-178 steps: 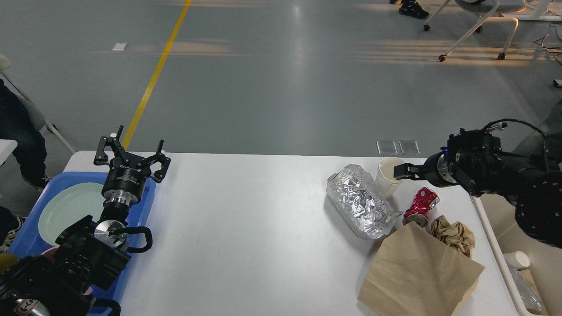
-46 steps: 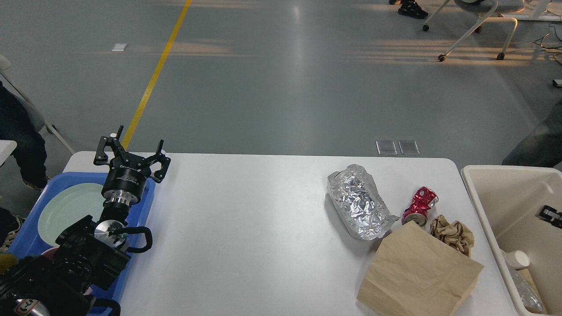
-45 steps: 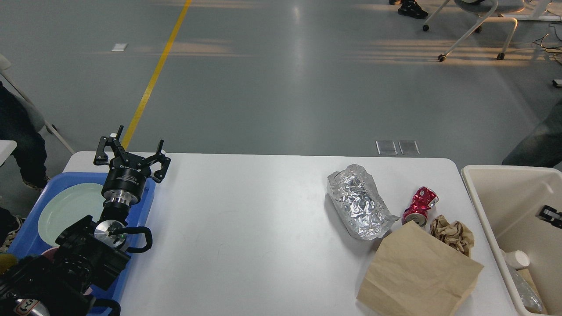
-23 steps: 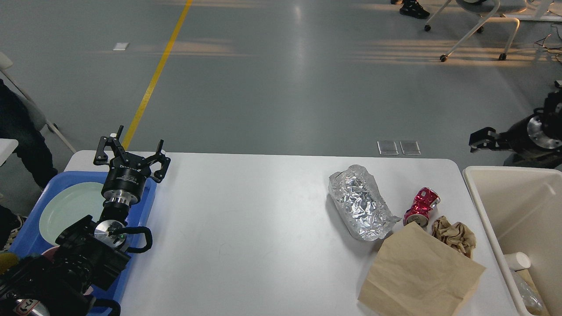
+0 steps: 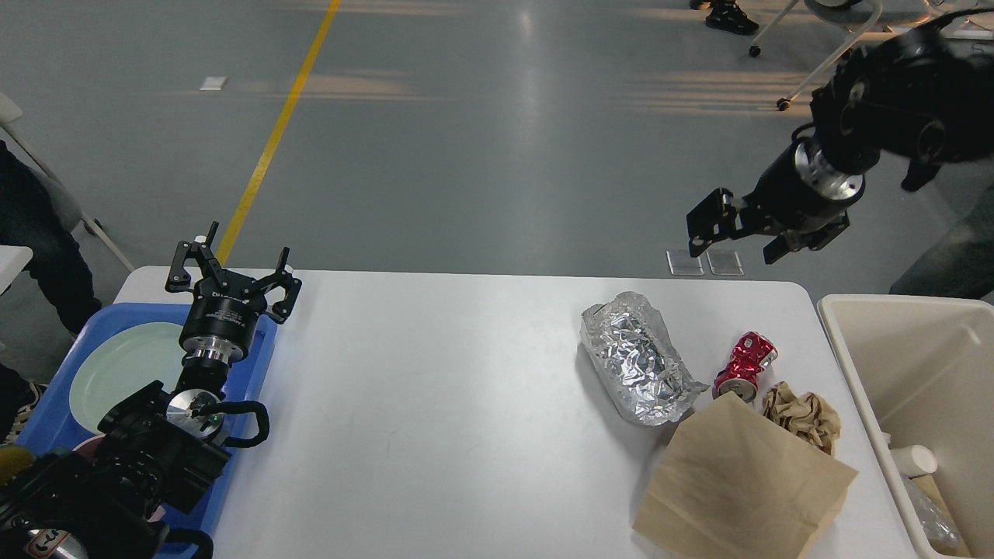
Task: Tidy desktop
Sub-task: 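Reach the right gripper to the foil wrapper and grasp it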
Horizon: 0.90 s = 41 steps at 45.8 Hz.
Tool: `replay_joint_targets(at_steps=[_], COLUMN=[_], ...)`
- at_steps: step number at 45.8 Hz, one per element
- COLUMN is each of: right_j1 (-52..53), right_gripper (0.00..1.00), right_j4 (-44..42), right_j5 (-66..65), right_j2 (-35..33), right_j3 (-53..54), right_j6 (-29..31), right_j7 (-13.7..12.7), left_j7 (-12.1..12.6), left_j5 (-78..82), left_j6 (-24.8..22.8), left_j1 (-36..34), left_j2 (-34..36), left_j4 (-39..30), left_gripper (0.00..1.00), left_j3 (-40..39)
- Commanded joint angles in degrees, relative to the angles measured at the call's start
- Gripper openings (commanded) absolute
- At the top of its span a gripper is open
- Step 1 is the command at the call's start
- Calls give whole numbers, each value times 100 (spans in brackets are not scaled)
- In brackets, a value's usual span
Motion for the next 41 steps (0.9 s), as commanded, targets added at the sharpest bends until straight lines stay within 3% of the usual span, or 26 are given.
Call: replay_joint_targets(at_steps=[1, 7, 18, 28, 34, 41], right_j1=[-1042, -1702, -2195, -2678, -2793, -3091], right_gripper=[100, 100, 100, 100, 100, 85], right_j4=[-269, -471, -849, -1227, -1254, -1500], right_j5=[0, 0, 0, 0, -9, 0], right_j2=[745, 1159, 1590, 1863, 1872, 1916], right_j3=[23, 6, 6, 6, 6, 6], right_j6=[-897, -1417, -1557, -2190, -2261, -2488], right_j7=[-5, -5, -5, -93, -102, -207], left_j7=[0, 0, 0, 0, 0, 0], left_j5=[0, 0, 0, 0, 0, 0], left_j6=[0, 0, 0, 0, 0, 0], left_j1=[0, 0, 0, 0, 0, 0], left_j2=[-4, -4, -4, -4, -4, -4], left_j4=[0, 0, 0, -9, 0, 0], left_gripper=[96, 96, 96, 96, 96, 96], left_j3=[0, 0, 0, 0, 0, 0])
